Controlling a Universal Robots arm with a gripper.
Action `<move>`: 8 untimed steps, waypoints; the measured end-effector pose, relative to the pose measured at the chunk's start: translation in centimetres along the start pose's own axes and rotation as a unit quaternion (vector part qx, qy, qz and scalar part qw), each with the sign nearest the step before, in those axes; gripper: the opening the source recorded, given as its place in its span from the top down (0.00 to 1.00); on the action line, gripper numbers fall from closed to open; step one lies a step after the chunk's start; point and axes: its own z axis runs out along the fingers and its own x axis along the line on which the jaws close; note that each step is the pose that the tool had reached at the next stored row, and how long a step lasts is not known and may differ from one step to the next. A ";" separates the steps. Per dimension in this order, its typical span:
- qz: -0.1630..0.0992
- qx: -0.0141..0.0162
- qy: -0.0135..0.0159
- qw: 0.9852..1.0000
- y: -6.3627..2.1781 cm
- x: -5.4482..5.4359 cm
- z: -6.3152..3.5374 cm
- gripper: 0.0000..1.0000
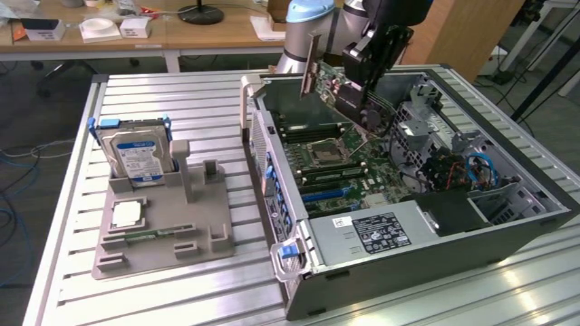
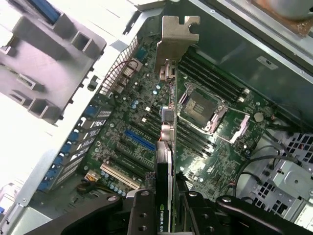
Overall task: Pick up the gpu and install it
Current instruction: 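Insert the gpu into the slot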
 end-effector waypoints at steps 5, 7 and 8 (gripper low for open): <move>-0.044 -0.001 0.002 0.999 0.00 0.0 0.04 0.74; -0.061 -0.002 0.003 0.998 0.00 0.0 0.06 0.74; -0.068 -0.002 0.003 0.998 0.00 0.0 0.06 0.74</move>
